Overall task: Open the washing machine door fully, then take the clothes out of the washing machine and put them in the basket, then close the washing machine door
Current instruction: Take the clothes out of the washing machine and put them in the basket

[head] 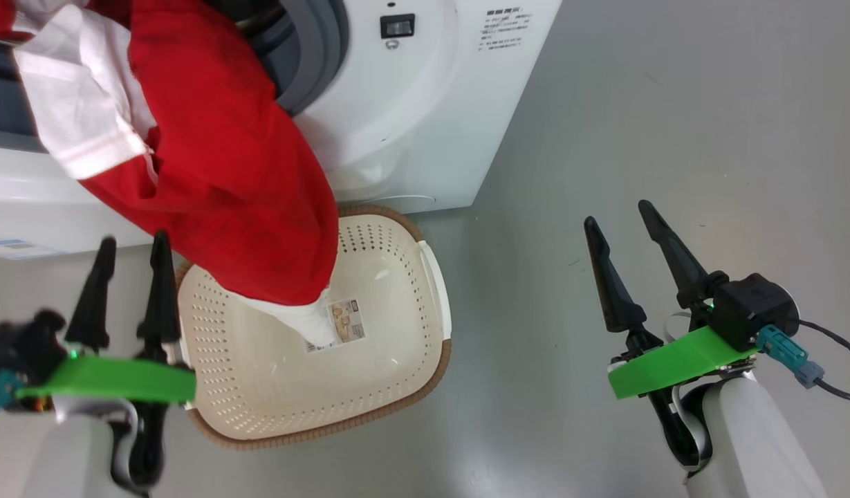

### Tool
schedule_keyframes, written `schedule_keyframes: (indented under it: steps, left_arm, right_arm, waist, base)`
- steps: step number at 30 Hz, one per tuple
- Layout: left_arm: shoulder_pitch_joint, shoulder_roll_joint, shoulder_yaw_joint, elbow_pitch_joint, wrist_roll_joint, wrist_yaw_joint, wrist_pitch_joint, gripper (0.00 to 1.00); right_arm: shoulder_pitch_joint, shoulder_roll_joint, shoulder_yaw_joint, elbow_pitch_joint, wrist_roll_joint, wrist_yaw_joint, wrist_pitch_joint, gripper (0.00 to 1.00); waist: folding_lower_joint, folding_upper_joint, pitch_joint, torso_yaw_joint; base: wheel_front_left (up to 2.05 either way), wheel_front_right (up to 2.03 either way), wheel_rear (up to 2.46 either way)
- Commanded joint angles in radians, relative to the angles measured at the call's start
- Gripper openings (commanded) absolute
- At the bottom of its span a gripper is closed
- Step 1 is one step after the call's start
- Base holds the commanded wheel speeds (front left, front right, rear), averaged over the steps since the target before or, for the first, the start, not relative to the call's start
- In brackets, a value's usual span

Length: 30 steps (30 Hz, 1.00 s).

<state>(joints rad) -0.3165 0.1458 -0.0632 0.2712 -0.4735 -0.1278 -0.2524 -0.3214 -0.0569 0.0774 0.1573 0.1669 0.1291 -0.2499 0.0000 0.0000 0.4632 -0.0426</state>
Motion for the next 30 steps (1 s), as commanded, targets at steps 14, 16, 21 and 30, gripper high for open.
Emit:
schedule_keyframes:
  steps: [14, 16, 21, 30]
  left_arm:
    - [-0.303, 0.086, -0.038, 0.263, -0.049, -0.003, -0.009, 1.00]
    - [-0.337, 0.092, -0.052, 0.298, -0.053, -0.003, -0.009, 1.00]
    - [-0.417, 0.102, -0.088, 0.378, -0.065, -0.003, -0.009, 1.00]
    - [-0.483, 0.114, -0.144, 0.423, -0.075, -0.003, -0.009, 1.00]
  right_arm:
    - [-0.007, 0.007, 0.036, -0.026, -0.001, 0.002, -0.012, 1.00]
    - [-0.011, 0.007, 0.036, -0.027, 0.001, 0.002, -0.012, 1.00]
    - [-0.019, 0.007, 0.037, -0.032, 0.005, 0.002, -0.012, 1.00]
    - [-0.026, 0.007, 0.037, -0.034, 0.011, 0.002, -0.012, 1.00]
  waist:
    - [0.0000, 0.0000, 0.043, -0.023]
    - [0.0000, 0.0000, 0.049, -0.026]
    - [0.0000, 0.0000, 0.061, -0.036]
    - [0.0000, 0.0000, 0.070, -0.045]
  base:
    - [0.00, 0.00, 0.00]
    - [0.00, 0.00, 0.00]
    - [0.00, 0.00, 0.00]
    - [0.00, 0.00, 0.00]
